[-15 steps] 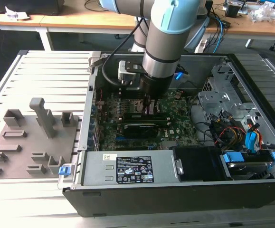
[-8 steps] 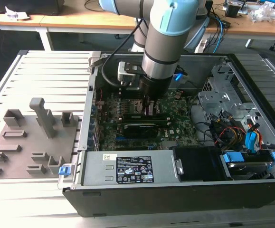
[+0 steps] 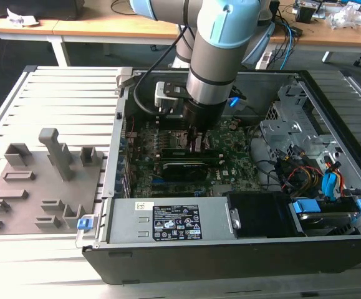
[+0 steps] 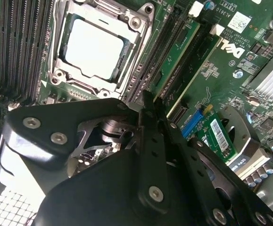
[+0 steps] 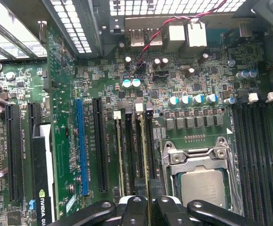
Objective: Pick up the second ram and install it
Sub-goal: 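Insert the second ram into the second slot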
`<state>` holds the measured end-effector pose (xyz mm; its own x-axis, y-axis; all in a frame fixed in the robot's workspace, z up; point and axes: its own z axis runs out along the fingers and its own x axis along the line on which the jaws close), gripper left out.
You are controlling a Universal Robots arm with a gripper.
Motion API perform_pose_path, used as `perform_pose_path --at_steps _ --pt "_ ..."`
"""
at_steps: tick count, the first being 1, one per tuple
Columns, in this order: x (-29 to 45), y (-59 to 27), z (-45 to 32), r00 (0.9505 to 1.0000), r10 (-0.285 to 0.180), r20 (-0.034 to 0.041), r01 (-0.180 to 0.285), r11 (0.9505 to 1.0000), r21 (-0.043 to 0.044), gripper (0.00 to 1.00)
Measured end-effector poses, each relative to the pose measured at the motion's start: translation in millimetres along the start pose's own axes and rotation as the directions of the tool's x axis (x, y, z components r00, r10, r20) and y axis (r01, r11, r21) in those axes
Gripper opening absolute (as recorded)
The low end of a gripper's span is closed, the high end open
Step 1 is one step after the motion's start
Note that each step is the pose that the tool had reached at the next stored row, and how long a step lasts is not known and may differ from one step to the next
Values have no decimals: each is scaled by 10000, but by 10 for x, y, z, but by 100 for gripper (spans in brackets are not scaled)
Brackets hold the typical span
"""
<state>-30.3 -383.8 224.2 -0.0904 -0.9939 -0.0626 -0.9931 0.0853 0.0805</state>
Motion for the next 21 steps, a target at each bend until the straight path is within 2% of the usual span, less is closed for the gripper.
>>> perform_pose_path --at_steps 4,5,13,14,15,16,18,21 --pt "1 -2 17 10000 -32 -25 32 10000 0 14" --pt "1 -2 19 9998 -179 -36 179 9998 -8 14" --pt "4 -6 59 9998 -204 -20 204 9998 -12 14" --pt "3 -6 61 9998 -205 -13 205 9998 -10 15" --pt "3 -6 60 9998 -205 -12 205 9998 -12 27" --pt "3 -5 51 9998 -204 -19 204 9998 -13 27" --pt "-6 2 -39 9998 -204 -33 204 9998 -11 27" --pt "-39 24 -289 9998 -199 -97 199 9998 -7 27"
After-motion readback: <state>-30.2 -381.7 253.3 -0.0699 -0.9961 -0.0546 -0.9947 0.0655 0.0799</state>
